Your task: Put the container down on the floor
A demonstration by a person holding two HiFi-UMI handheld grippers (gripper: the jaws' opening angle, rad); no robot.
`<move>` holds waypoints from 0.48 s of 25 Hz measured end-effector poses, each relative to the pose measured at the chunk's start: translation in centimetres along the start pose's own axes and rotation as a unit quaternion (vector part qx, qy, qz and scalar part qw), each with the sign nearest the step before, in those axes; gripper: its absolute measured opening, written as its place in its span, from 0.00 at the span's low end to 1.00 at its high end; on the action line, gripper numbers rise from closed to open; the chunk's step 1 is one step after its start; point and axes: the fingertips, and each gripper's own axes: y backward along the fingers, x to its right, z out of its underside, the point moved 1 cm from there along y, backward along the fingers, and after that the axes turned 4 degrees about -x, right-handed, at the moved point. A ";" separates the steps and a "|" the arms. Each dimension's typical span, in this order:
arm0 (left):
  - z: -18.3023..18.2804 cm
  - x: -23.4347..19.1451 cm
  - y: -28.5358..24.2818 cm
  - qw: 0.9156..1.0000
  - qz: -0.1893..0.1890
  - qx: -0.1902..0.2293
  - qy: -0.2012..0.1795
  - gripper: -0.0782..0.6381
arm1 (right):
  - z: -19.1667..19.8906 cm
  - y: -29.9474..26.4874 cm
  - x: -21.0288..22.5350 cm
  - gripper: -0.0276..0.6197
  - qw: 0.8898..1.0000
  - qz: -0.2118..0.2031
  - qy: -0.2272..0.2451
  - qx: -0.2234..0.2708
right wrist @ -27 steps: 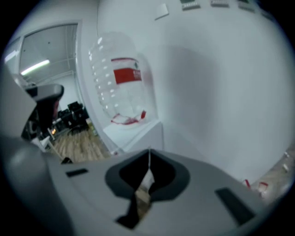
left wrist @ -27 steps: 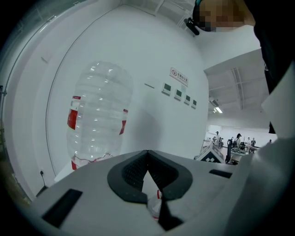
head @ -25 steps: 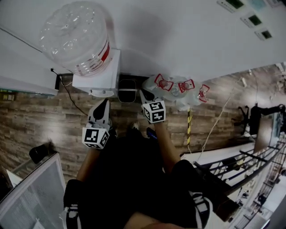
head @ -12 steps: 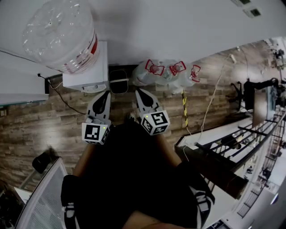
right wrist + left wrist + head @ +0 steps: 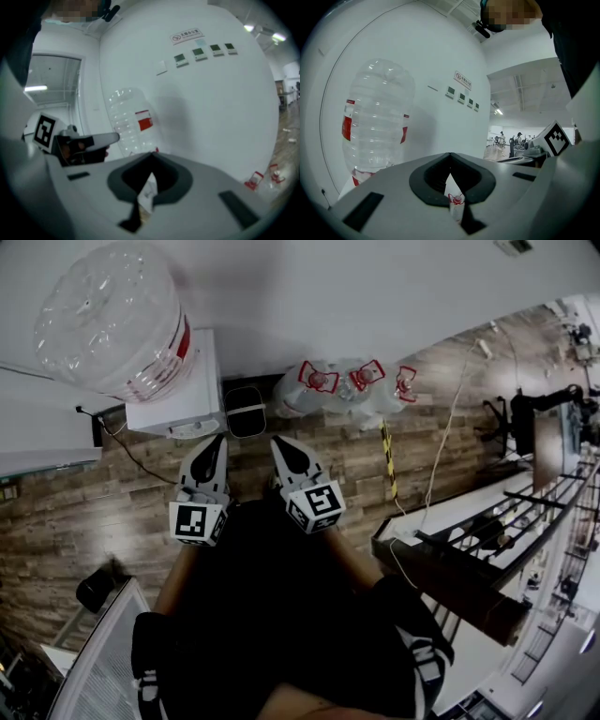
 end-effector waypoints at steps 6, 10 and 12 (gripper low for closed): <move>0.0 0.3 0.3 1.000 -0.003 0.001 -0.001 0.15 | -0.1 0.4 -0.2 0.09 1.000 -0.003 0.000 0.011; 0.3 0.3 0.7 1.000 -0.003 0.001 0.001 0.15 | 0.0 0.7 -0.5 0.09 1.000 -0.008 -0.012 0.021; 0.3 0.4 0.9 1.000 -0.004 0.001 0.003 0.15 | 0.2 0.8 -0.4 0.09 1.000 -0.008 -0.009 0.022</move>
